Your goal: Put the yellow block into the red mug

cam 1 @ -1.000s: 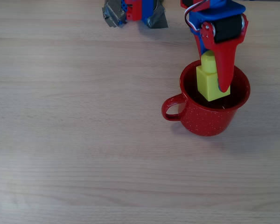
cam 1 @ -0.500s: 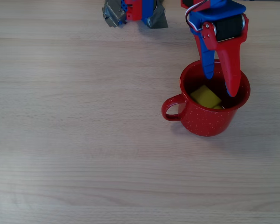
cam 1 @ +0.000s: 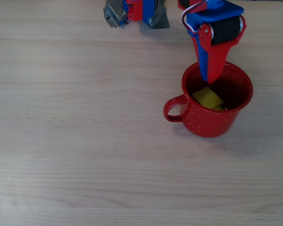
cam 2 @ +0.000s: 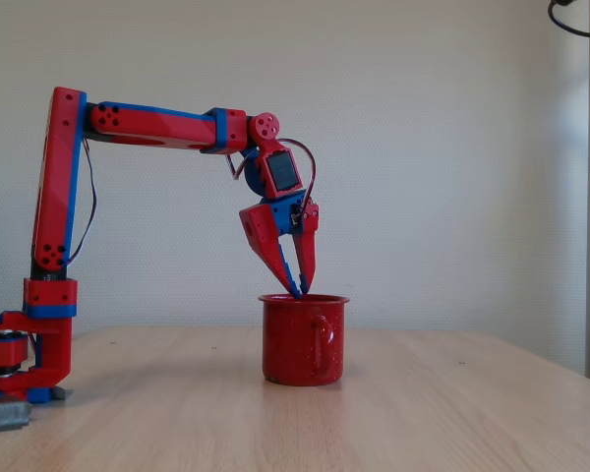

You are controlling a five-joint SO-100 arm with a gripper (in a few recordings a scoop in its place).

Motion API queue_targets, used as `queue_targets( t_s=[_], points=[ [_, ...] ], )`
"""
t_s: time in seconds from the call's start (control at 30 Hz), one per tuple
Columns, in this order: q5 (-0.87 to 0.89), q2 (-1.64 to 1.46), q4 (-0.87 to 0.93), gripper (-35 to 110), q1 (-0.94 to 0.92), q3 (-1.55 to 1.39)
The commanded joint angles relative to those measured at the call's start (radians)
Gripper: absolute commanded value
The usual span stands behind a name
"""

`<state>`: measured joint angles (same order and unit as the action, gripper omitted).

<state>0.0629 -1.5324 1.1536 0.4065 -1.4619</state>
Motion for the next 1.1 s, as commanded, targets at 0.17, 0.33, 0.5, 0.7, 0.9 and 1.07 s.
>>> queue_targets(
  t_s=[0.17, 0.33, 0.5, 0.7, 0.9, 1.07],
  points=[
    [0.041, -0.143, -0.003, 0, -0.026, 0.133],
    [0.026, -0.207, -0.041, 0, -0.084, 0.135],
    [0.009, -0.279, -0.106, 0, -0.172, 0.098],
    [0.008, -0.400, -0.224, 0, -0.296, -0.021],
    [0.038, -0.515, -0.227, 0, -0.367, -0.118],
    [0.035, -0.630, -0.163, 0, -0.373, -0.232]
  ],
)
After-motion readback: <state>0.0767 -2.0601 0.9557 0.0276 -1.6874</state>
